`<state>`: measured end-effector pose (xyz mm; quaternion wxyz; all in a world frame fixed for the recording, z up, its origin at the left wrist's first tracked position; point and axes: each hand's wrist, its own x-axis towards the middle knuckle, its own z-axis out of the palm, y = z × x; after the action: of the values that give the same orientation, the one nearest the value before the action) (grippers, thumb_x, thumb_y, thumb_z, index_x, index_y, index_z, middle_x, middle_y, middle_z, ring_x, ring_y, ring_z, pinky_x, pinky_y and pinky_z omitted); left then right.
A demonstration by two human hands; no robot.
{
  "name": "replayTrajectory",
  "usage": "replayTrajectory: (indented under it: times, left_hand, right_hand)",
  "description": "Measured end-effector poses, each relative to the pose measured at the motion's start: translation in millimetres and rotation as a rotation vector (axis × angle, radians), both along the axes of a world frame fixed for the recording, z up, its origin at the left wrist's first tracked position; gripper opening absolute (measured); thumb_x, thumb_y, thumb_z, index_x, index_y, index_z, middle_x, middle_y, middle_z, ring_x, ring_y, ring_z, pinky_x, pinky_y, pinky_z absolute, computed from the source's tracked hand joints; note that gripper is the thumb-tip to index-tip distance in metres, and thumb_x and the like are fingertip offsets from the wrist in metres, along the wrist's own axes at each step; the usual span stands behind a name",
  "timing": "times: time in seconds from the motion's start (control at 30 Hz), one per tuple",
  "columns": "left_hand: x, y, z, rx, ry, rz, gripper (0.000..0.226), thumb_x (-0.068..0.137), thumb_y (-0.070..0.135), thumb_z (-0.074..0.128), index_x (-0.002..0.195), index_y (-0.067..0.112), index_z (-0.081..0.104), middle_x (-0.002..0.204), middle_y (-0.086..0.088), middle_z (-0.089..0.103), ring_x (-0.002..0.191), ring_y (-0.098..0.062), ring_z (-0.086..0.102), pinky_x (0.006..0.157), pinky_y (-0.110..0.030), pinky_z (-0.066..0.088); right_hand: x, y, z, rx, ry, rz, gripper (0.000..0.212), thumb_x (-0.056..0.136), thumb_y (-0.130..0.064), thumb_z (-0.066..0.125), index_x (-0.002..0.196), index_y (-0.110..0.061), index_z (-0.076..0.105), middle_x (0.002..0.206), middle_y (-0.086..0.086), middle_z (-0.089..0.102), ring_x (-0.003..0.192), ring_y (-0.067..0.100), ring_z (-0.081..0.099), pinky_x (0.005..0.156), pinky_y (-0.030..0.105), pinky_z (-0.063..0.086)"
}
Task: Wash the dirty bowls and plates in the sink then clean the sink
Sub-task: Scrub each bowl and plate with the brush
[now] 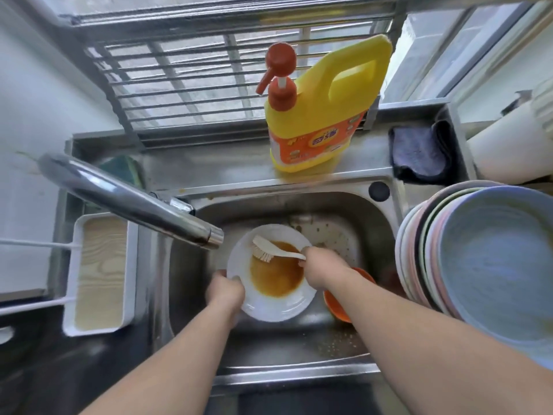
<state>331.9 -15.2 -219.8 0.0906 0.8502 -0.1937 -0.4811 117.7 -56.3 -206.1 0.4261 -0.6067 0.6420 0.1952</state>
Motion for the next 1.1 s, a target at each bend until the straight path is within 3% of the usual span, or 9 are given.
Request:
replayTrajectory:
  times: [0.13,0.33,0.47,0.57,0.67,0.8,0.97,1.03,1.1]
  left_hand:
    - [6,-5,16,-0.056,0.205,0.23,0.04,0.112,0.029,0.046,0.151,0.024,0.046,0.124,-0.008,0.064,0.106,-0.033,0.066,0.089,-0.049,0.059]
    - [29,-11,57,-0.113,0.519,0.288,0.027,0.114,0.028,0.041,0.139,0.032,0.052,0.127,-0.01,0.069,0.114,-0.036,0.067,0.083,-0.051,0.059]
    - [38,-3,74,-0.208,0.454,0.155,0.031,0.115,0.026,0.037,0.14,0.025,0.057,0.129,-0.012,0.071,0.116,-0.034,0.067,0.103,-0.056,0.053]
    - [39,7,91,-0.24,0.394,0.094,0.031,0.115,0.025,0.039,0.14,0.022,0.057,0.126,-0.014,0.071,0.111,-0.035,0.069,0.089,-0.05,0.057]
    - [34,13,112,-0.251,0.333,0.008,0.031,0.114,0.026,0.042,0.14,0.032,0.057,0.126,-0.007,0.068,0.111,-0.032,0.065,0.088,-0.049,0.056]
    - [20,16,138,-0.321,0.307,-0.129,0.035,0.114,0.031,0.037,0.14,0.045,0.055,0.123,0.001,0.067,0.107,-0.022,0.064,0.074,-0.034,0.055]
    - [5,20,152,-0.37,0.314,0.096,0.032,0.116,0.039,0.029,0.139,0.032,0.051,0.117,-0.008,0.063,0.099,-0.024,0.063,0.076,-0.037,0.053]
    - [2,23,158,-0.357,0.321,0.168,0.029,0.116,0.039,0.029,0.134,0.031,0.051,0.112,-0.008,0.063,0.094,-0.025,0.063,0.068,-0.035,0.053]
    - [0,24,160,-0.355,0.333,0.202,0.028,0.115,0.04,0.031,0.133,0.032,0.052,0.115,-0.009,0.064,0.099,-0.03,0.064,0.078,-0.042,0.059]
  right_hand:
    - [0,0,5,-0.035,-0.081,-0.06,0.015,0.108,-0.028,0.048,0.119,-0.028,0.059,0.098,0.0,0.063,0.085,0.018,0.065,0.081,0.039,0.061]
    - [-11,13,43,-0.178,-0.165,-0.147,0.014,0.108,-0.045,0.045,0.111,-0.039,0.057,0.111,-0.005,0.056,0.093,0.018,0.06,0.08,0.038,0.056]
    - [-28,37,86,-0.234,-0.054,-0.204,0.025,0.106,-0.058,0.035,0.101,-0.036,0.046,0.097,0.003,0.059,0.086,0.033,0.06,0.064,0.039,0.044]
    - [-36,66,109,-0.172,-0.08,-0.282,0.026,0.106,-0.058,0.035,0.11,-0.038,0.052,0.09,0.0,0.065,0.082,0.028,0.061,0.067,0.039,0.05]
    - [-34,100,119,-0.088,-0.178,-0.413,0.022,0.106,-0.049,0.038,0.117,-0.044,0.056,0.096,-0.003,0.066,0.081,0.02,0.059,0.074,0.036,0.053]
    - [-8,131,137,-0.079,-0.242,-0.277,0.039,0.107,-0.039,0.034,0.141,-0.054,0.043,0.121,0.006,0.071,0.105,0.033,0.065,0.092,0.042,0.054]
    - [57,130,161,-0.132,-0.412,-0.283,0.041,0.109,-0.037,0.035,0.148,-0.046,0.045,0.136,0.013,0.066,0.122,0.036,0.06,0.1,0.038,0.048]
    - [68,112,159,-0.188,-0.386,-0.371,0.04,0.109,-0.035,0.033,0.146,-0.043,0.047,0.135,0.011,0.066,0.12,0.035,0.061,0.097,0.037,0.049]
    - [59,95,147,-0.213,-0.279,-0.374,0.045,0.107,-0.025,0.032,0.147,-0.043,0.041,0.126,0.013,0.068,0.112,0.037,0.064,0.091,0.04,0.051]
